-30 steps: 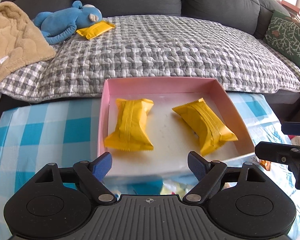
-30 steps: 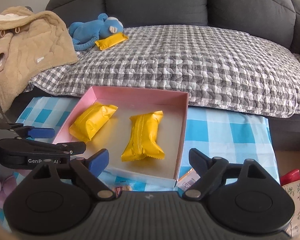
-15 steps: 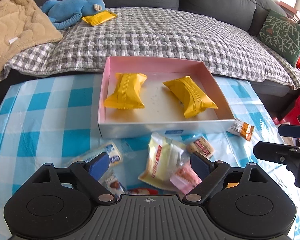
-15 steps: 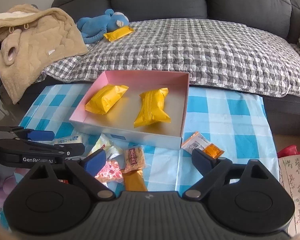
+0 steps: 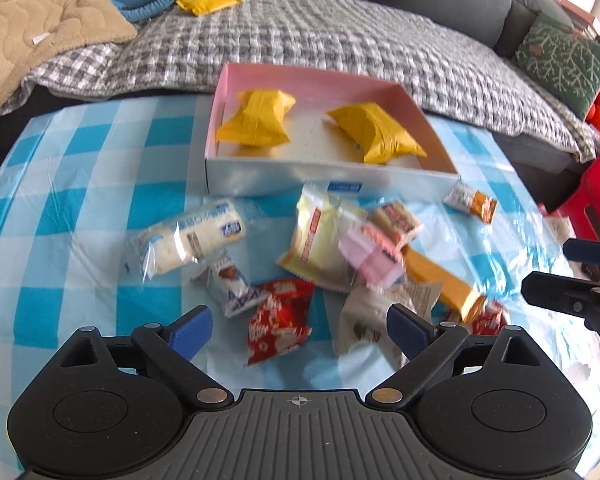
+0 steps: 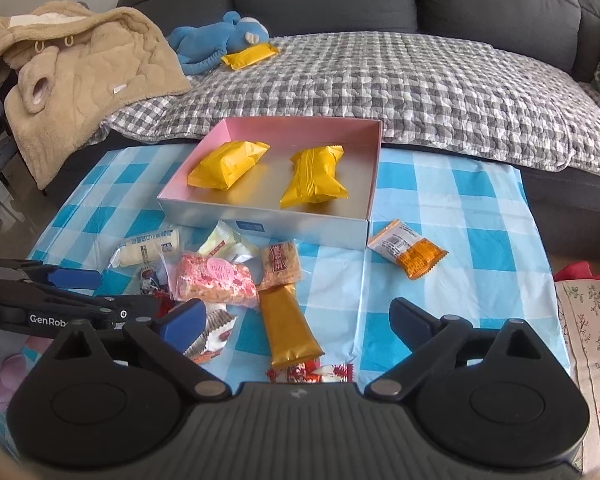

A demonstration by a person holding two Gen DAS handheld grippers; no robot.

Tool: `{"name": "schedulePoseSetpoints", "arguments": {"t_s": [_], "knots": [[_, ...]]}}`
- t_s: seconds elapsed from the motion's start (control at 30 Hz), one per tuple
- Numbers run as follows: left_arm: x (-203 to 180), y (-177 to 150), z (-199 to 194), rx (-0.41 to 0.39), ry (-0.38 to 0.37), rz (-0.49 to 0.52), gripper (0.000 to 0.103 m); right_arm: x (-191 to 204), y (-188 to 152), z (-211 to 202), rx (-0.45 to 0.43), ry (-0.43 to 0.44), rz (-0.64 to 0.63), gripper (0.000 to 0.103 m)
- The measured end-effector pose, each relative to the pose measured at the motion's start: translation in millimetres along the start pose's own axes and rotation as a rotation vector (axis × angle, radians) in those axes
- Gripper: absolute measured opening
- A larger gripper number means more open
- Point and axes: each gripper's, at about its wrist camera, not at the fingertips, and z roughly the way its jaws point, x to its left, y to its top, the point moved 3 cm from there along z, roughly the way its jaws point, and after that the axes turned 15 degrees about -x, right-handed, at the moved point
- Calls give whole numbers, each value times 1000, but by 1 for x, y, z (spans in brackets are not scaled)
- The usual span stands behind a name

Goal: Organize snacks
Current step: 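Lift both tools out of the box back over the snack pile, then grasp the yellow chip bag with the blue label with the left tool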

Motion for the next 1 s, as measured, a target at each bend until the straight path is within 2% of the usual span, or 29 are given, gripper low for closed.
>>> {"name": "schedulePoseSetpoints", "arguments": {"t_s": [0.1,0.3,0.47,0.77,0.87,1.0], "knots": [[-1,-9,-4,2,-14,37,95,-2,-11,-6,9,1,-31,99],[-12,-35,-13,47,-94,149,95,-5,-36,-7,68,8,-89,99],[-22,-55,-13,122,-178,222,95,-8,-49,-4,110,-14,-149,99],[-52,-74,-17,186,-339,363,95,-8,-59,3,173,-19,-158,99],[-60,-80,-15,197,-340,413,95,-8,-60,4,183,-15,-161,99],[-63,-84,-10,195,-306,444,94,-9,-63,8,200,-20,-169,99]]}}
